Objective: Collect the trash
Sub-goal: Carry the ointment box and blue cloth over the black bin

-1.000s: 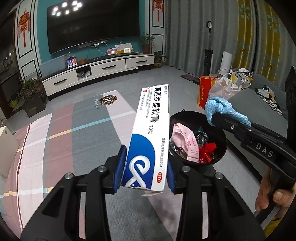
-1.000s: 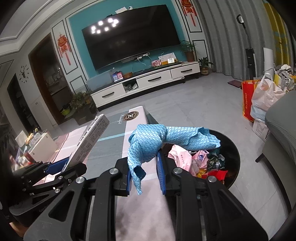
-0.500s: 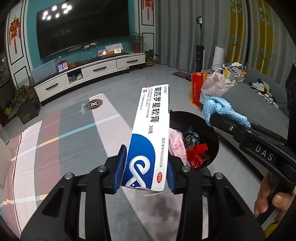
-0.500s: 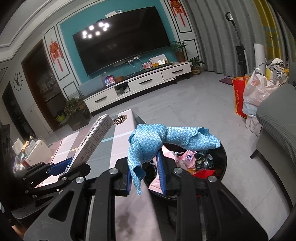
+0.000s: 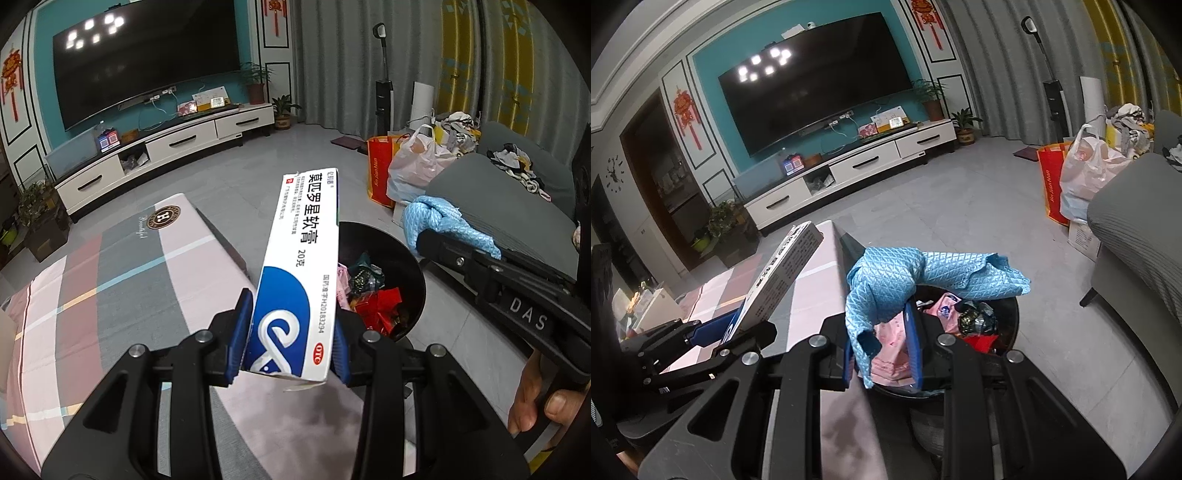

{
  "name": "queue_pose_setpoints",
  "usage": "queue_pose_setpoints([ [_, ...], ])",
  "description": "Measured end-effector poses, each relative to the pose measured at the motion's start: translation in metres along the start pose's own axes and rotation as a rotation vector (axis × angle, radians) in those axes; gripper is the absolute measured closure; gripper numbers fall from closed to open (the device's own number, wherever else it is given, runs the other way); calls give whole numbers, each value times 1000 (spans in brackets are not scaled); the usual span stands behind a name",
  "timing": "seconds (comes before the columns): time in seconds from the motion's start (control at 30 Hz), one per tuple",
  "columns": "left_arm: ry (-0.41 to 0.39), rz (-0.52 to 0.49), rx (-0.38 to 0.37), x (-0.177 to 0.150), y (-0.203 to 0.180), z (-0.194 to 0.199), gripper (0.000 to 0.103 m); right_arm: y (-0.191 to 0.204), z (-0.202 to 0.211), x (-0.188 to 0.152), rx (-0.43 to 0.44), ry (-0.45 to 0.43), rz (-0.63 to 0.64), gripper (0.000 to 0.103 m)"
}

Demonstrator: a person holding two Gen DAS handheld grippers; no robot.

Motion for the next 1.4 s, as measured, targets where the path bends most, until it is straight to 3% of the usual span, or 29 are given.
queue_pose_setpoints([
  [0.57, 36, -29, -49, 0, -31, -31, 63, -30, -3, -7, -49, 23, -43, 79],
  [1.4, 92, -40, -70, 0, -42, -58, 63, -46, -14, -13, -94, 64, -65, 78],
])
Point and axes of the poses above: each gripper's, at about its wrist camera, not at the fingertips, and z roughly against the way its jaws point, y to its left, x to its top, the point moved 4 cm from there along -z, roughly the way its jaws point, and after that the axes turned 14 degrees about -y, right-handed, at the moved point
